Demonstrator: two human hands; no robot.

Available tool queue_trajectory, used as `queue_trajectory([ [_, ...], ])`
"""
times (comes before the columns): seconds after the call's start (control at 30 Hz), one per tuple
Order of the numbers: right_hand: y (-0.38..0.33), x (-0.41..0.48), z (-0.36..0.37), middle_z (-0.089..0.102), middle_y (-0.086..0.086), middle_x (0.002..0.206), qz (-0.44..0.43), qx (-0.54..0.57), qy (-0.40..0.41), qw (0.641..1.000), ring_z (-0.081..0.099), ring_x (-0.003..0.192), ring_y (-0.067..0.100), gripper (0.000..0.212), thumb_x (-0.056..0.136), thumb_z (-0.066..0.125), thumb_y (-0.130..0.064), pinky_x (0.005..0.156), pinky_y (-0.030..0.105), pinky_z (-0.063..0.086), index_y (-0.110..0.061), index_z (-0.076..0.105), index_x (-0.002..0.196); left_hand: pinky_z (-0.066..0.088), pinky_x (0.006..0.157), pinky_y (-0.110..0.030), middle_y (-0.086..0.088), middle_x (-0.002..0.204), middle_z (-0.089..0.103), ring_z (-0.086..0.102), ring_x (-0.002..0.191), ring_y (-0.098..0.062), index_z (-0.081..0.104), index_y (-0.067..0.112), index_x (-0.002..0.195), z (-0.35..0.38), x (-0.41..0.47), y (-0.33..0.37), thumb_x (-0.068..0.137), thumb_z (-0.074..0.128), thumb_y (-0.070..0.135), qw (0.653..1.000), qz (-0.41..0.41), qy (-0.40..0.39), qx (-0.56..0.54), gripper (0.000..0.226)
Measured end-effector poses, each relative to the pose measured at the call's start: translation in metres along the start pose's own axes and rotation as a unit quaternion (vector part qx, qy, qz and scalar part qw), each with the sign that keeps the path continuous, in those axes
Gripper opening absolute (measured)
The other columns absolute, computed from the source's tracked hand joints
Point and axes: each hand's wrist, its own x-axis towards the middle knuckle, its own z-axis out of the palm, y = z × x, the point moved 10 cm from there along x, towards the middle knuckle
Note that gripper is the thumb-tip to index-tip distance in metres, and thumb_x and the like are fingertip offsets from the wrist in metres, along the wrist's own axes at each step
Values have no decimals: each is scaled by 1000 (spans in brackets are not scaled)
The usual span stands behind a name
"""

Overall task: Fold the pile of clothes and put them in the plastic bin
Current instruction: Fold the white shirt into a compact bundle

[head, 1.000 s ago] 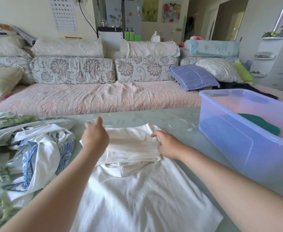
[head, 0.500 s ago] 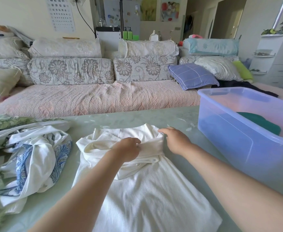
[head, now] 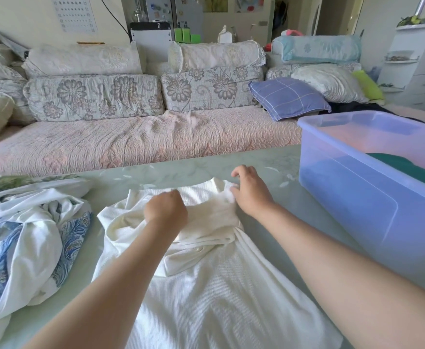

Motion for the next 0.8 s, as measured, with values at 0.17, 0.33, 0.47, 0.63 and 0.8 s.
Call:
queue_trajectory([
  [0.17,22,-12,2,62,-6,95,51,29,-64,996,62,97,20,18,87,55,-11,84,28,47,-22,66,93,40,95,-36,-5,118,56,50,115,-27,55,21,122,8,-2,22,83,46,2,996,78,-18,-42,44],
  [0.33,30,-41,15,64,-10,90,62,38,-216,974,63,92,16,11,80,57,-28,84,34,53,-22,63,86,43,86,-30,-3,118,60,55,112,-25,63,22,120,-5,14,76,88,41,2,972,139,0,-190,44],
  [0.47,20,-57,16,53,-4,70,29,-6,-294,955,49,66,18,38,78,60,-54,62,35,38,-18,50,68,46,89,-33,-11,125,61,57,113,-30,61,9,123,19,39,115,99,43,21,978,123,-93,-137,32],
  [0.63,-16,-67,17,41,-3,56,-42,-86,-278,956,40,54,18,47,79,64,-54,53,34,31,-17,42,60,48,77,-31,-6,101,66,61,101,-28,69,13,94,39,57,114,88,55,35,981,113,-108,-115,27],
  [0.8,12,-62,14,43,2,58,-66,-79,-281,954,40,57,21,37,81,64,-34,53,33,31,-12,45,58,52,88,-35,-17,114,67,63,108,-35,68,2,114,25,85,111,95,50,17,955,-16,-62,-290,30],
])
